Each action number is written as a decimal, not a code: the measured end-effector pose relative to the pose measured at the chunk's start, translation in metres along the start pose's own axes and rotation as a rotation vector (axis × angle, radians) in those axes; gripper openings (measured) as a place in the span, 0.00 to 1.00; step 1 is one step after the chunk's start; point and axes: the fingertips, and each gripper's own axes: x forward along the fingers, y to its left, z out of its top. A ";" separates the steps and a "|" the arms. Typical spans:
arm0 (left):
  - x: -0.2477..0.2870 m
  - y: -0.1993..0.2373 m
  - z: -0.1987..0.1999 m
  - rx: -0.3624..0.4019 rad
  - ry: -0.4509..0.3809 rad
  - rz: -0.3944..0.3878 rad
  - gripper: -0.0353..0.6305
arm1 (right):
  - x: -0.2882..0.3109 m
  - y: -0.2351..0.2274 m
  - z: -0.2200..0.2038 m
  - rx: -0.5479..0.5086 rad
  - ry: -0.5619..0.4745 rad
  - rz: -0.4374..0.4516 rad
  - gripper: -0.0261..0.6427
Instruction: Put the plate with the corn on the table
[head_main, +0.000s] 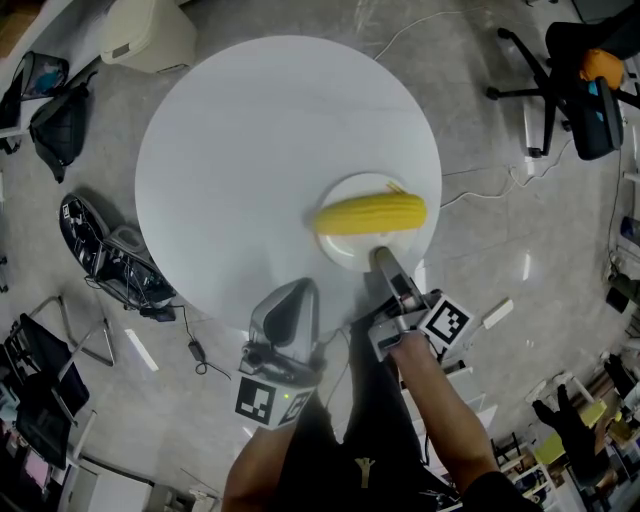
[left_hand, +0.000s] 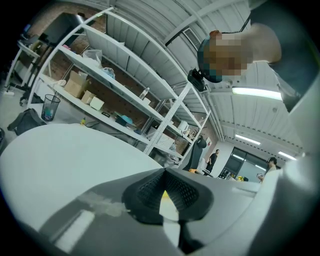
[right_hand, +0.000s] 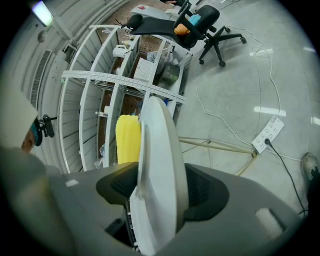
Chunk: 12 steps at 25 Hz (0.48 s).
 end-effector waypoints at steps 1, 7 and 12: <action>0.000 0.001 0.000 -0.001 0.000 0.000 0.06 | 0.001 0.000 0.000 0.001 0.000 -0.002 0.48; 0.005 0.004 0.001 -0.007 0.004 -0.001 0.06 | 0.005 0.000 0.003 0.000 0.008 -0.014 0.49; 0.004 0.008 0.004 -0.008 0.003 0.000 0.06 | 0.008 0.001 0.001 0.000 0.019 -0.020 0.51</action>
